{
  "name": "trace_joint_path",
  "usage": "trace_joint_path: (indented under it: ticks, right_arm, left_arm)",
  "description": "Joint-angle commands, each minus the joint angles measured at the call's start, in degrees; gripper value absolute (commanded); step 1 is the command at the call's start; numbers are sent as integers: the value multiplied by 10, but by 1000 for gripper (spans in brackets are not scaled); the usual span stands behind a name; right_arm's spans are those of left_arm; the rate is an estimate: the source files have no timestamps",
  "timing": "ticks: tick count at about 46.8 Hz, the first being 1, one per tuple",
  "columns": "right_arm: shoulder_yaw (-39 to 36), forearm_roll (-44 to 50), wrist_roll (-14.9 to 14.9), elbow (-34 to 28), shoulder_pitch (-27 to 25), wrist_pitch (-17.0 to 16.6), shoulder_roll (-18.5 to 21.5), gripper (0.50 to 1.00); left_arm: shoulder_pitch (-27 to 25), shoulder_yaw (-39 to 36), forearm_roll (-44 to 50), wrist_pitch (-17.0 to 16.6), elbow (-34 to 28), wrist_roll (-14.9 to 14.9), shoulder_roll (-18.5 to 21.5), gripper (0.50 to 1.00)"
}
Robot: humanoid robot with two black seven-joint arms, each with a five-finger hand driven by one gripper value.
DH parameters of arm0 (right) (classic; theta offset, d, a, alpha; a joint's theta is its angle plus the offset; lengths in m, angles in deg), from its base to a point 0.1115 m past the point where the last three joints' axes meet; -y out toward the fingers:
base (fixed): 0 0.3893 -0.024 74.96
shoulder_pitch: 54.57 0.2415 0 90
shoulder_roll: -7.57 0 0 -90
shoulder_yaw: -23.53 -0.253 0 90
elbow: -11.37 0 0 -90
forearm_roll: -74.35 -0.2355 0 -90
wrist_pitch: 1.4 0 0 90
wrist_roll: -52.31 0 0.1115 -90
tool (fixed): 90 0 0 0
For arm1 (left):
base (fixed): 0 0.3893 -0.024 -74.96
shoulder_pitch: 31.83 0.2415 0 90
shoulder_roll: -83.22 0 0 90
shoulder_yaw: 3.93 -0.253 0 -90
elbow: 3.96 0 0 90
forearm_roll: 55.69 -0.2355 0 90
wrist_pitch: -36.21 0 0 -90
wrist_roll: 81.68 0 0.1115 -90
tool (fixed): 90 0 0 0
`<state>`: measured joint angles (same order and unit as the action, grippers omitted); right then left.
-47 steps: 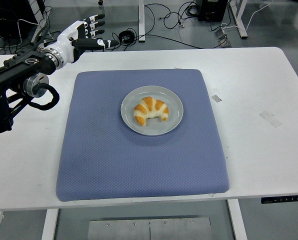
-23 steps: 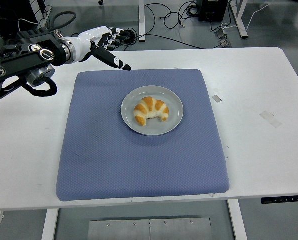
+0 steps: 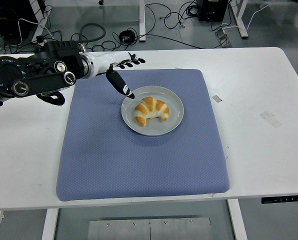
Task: Place the bread on the table
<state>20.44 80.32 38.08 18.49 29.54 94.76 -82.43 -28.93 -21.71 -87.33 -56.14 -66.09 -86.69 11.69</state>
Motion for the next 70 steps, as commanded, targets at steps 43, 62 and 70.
trace_joint_path:
  ticks: [43, 62, 70]
  right_arm:
    - [0, 0, 0, 0, 0, 0, 0, 1000]
    - [0, 0, 0, 0, 0, 0, 0, 1000]
    - [-1, 0, 0, 0, 0, 0, 0, 1000]
  left_arm:
    - [79, 40, -29, -22, 28, 10, -70, 949]
    - [97, 37, -31, -31, 47, 10, -87, 840]
    - [96, 36, -31, -31, 50, 10, -92, 807]
